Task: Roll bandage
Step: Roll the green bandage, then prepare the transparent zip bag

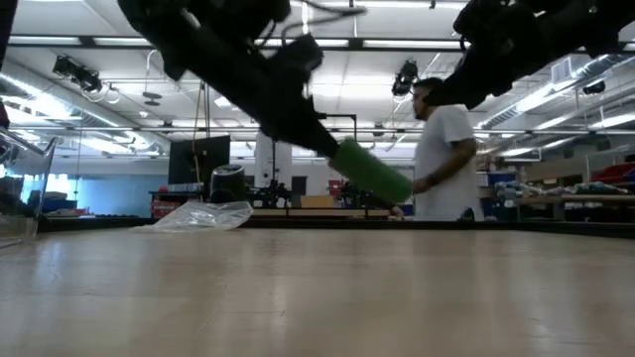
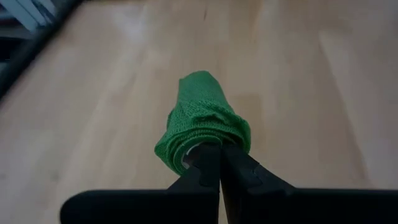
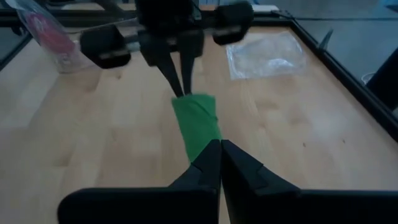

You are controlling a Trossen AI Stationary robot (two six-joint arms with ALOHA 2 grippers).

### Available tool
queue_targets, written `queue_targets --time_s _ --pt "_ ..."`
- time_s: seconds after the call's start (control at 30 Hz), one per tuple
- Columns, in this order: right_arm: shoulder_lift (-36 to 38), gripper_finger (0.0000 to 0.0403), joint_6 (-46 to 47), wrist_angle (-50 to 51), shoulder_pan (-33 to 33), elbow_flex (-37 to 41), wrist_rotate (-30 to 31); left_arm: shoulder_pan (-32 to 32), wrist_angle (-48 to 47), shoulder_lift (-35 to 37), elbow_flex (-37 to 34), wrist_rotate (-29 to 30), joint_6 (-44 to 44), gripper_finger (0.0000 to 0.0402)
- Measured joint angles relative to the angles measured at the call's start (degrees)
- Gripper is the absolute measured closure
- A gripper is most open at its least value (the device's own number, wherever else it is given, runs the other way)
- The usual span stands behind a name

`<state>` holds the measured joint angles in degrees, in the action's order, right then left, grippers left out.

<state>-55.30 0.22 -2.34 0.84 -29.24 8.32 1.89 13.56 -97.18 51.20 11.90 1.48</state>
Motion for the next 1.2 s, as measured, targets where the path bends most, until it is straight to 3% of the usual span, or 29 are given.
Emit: queue_targets --time_s 0.27,0.4,0.7,1.0,1.2 --pt "-0.01 0.0394 -0.28 -0.18 0.02 0.23 -0.02 -2.28 3.47 -8.52 2.55 -2.61 -0.98 0.0398" --pt "-0.01 0.0394 -0.28 -0.16 0.02 0.23 -0.02 -2.80 2.20 -9.91 2.99 0.29 -4.41 0.0385" --pt "-0.01 0.0394 -0.31 -0.10 0.02 0.23 -0.02 -2.58 -5.90 -9.32 3.02 10.49 -8.17 0.0354" --pt "-0.01 0.0394 -0.25 -0.05 0.02 0.23 -0.50 -2.56 -12.52 -9.32 3.22 10.60 -11.13 0.0347" --pt "-0.01 0.0394 0.01 0.53 0.02 0.25 -0.50 -2.06 -25.87 -9.32 9.64 11.61 -10.73 0.0328"
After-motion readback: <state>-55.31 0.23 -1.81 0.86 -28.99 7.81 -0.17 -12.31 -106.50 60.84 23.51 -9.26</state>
